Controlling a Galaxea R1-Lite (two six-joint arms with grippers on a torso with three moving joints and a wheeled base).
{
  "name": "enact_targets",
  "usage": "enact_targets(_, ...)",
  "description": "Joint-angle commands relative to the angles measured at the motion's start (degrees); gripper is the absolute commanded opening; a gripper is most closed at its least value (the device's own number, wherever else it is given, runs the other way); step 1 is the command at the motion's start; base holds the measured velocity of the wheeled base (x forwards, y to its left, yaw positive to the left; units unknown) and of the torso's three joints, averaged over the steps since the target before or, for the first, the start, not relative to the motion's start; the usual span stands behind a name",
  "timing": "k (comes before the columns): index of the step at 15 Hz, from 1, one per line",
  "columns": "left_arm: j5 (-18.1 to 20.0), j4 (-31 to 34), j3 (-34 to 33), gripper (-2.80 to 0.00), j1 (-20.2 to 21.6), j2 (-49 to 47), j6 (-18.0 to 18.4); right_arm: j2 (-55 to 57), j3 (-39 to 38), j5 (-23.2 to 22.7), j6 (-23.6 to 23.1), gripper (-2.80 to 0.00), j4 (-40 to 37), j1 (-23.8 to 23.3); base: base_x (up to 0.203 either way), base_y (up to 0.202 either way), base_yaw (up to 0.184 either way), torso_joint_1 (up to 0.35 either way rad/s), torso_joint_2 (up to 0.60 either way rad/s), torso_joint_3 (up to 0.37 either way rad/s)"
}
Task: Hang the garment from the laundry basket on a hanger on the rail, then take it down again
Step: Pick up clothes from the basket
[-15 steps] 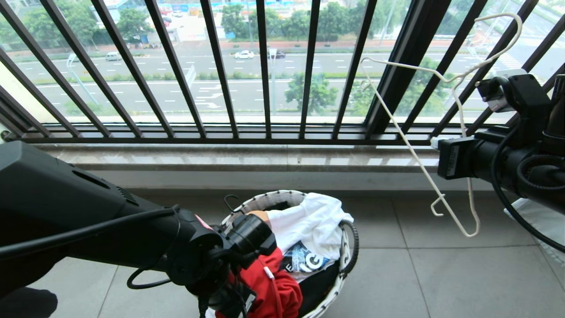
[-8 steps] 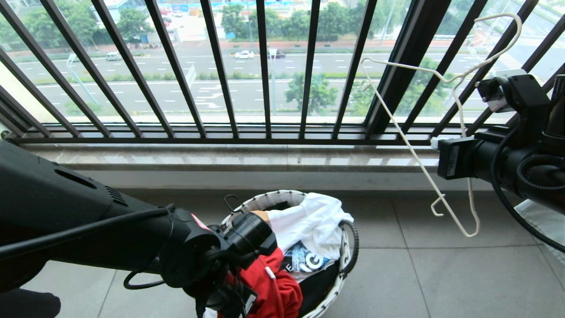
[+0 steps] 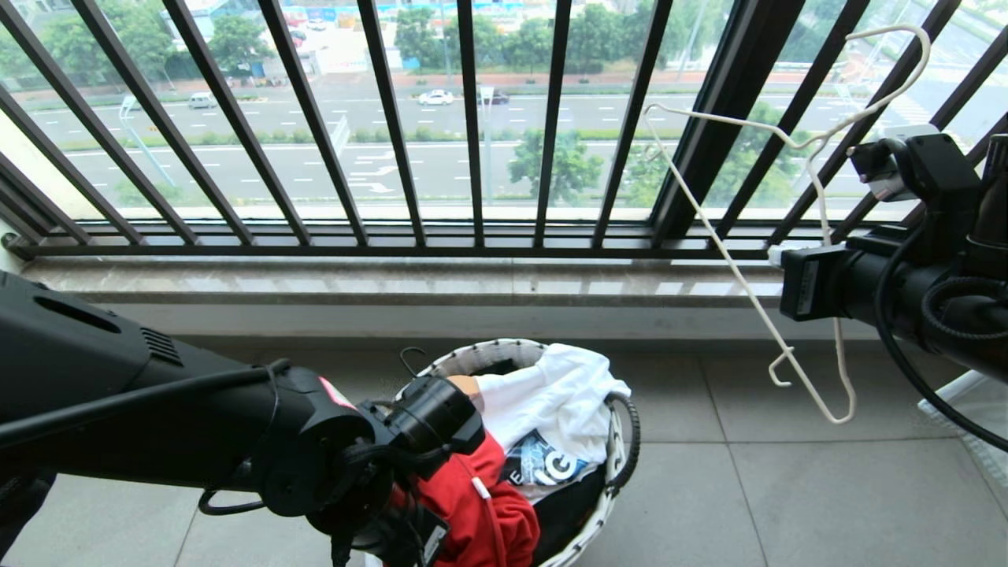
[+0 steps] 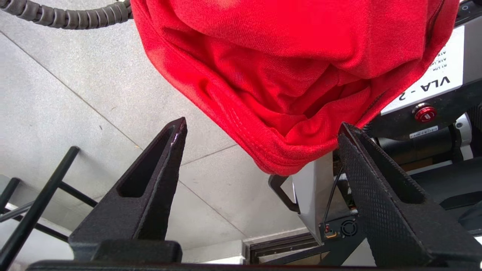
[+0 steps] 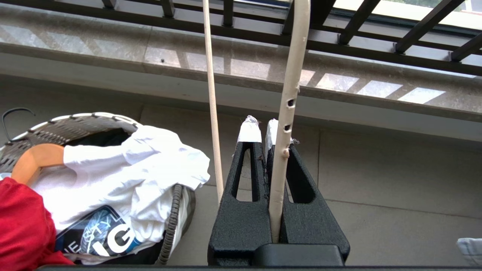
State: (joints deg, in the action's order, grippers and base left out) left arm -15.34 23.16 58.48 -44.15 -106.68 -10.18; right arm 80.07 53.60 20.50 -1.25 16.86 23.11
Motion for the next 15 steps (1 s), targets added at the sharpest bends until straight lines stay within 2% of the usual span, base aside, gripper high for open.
enact_targets(1, -0.3, 0.0, 0.2, 0.00, 0.3, 2.7, -0.1, 0.1, 0.0, 0.1, 0.0, -2.80, 0.1, 0.0, 0.000, 0.000, 0.000, 0.000, 0.00, 0.000)
enact_targets(5, -0.2, -1.1, 2.2, 0.00, 3.3, 2.2, -0.9, 0.1, 0.0, 0.1, 0.0, -2.80, 0.1, 0.0, 0.000, 0.000, 0.000, 0.000, 0.00, 0.000)
enact_targets(7, 0.2, -4.4, 2.2, 0.00, 3.8, 0.6, -1.2, 0.1, 0.0, 0.1, 0.0, -2.80, 0.1, 0.0, 0.000, 0.000, 0.000, 0.000, 0.00, 0.000)
enact_targets(8, 1.1, -6.2, 2.2, 0.00, 4.1, -0.2, -1.7, 0.1, 0.0, 0.1, 0.0, -2.80, 0.1, 0.0, 0.000, 0.000, 0.000, 0.000, 0.00, 0.000)
enact_targets(10, 5.5, -8.9, 2.6, 0.00, 4.7, -1.6, -4.2, 0.1, 0.0, 0.1, 0.0, -2.80, 0.1, 0.0, 0.000, 0.000, 0.000, 0.000, 0.00, 0.000)
enact_targets(12, 5.7, -8.8, 4.6, 0.00, 4.8, -3.4, -7.2, 0.1, 0.0, 0.1, 0.0, -2.80, 0.1, 0.0, 0.000, 0.000, 0.000, 0.000, 0.00, 0.000)
enact_targets(15, 5.3, -5.5, 5.8, 0.00, 4.9, -5.1, -7.5, 0.1, 0.0, 0.1, -0.1, -2.80, 0.1, 0.0, 0.000, 0.000, 0.000, 0.000, 0.00, 0.000)
